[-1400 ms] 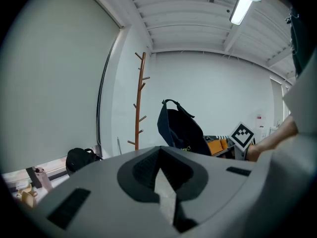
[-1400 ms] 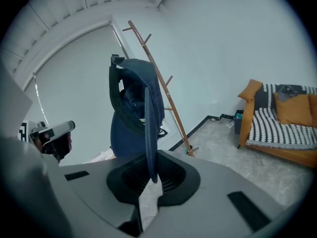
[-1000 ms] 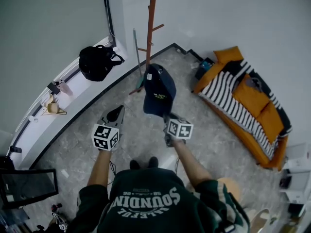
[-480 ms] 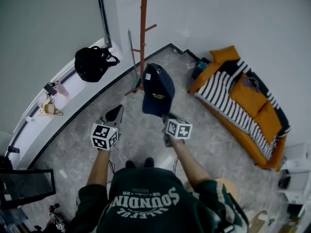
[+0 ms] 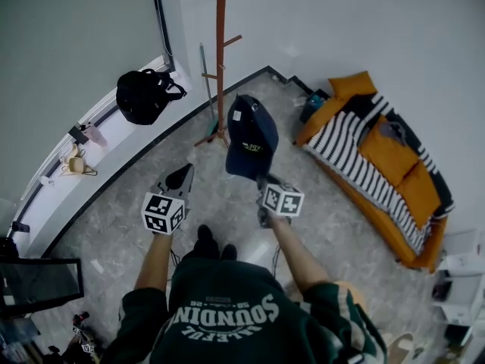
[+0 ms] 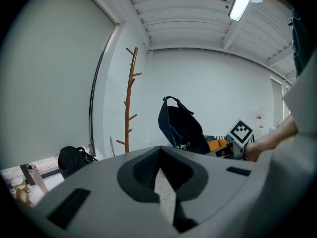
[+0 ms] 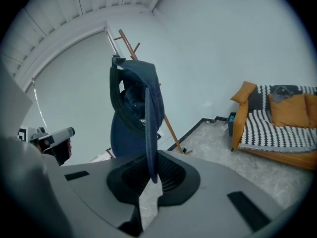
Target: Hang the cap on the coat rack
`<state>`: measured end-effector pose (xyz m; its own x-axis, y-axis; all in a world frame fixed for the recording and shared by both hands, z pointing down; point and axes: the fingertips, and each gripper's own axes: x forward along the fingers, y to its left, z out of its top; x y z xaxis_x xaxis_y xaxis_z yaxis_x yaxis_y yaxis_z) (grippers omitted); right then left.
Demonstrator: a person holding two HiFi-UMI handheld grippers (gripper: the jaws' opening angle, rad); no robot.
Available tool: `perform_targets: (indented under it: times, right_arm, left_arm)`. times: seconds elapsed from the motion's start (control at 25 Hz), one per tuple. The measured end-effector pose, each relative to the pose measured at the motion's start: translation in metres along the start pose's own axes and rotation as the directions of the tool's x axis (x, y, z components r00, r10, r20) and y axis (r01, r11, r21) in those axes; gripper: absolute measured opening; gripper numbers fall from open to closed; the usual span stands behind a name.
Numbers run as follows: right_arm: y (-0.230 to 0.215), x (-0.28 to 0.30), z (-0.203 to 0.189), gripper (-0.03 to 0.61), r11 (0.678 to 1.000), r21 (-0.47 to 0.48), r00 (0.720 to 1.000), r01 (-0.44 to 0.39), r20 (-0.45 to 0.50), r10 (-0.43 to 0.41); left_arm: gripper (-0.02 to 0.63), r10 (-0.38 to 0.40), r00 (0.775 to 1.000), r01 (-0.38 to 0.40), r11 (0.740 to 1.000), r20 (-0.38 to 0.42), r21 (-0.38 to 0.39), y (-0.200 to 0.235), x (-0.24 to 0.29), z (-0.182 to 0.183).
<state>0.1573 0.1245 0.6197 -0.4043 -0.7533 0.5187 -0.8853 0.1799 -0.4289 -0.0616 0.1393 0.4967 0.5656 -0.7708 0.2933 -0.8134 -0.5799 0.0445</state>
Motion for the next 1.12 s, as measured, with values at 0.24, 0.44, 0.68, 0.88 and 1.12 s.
perform_targets:
  times: [0.24,0.44,0.68,0.88,1.12]
  right_arm:
    - [-0.006,0.010,0.005,0.014,1.000,0.013,1.000,0.009,0.010,-0.009]
    - [-0.015,0.028,0.027,0.014,1.000,0.014,1.000,0.020,0.022,-0.020]
    - [-0.024,0.066,0.065,0.014,0.999,0.012,0.999,0.030,0.035,-0.030]
    - [-0.029,0.101,0.105,0.014,0.999,0.002,0.998,0.041,0.047,-0.041]
    - [-0.026,0.138,0.142,0.014,0.998,0.012,0.997,0.055,0.058,-0.056]
  left_arm:
    - [-0.002,-0.004,1.000,0.004,1.000,0.009,0.001,0.009,0.008,0.000]
    - [-0.002,-0.013,1.000,0.013,1.000,0.017,-0.003,0.024,0.031,0.006]
    - [-0.002,-0.021,0.999,0.022,1.000,0.028,-0.007,0.056,0.069,0.018]
    - [-0.002,-0.032,0.999,0.032,0.999,0.036,-0.007,0.090,0.106,0.037]
    - [-0.002,-0.056,0.998,0.056,0.998,0.039,-0.002,0.131,0.142,0.058]
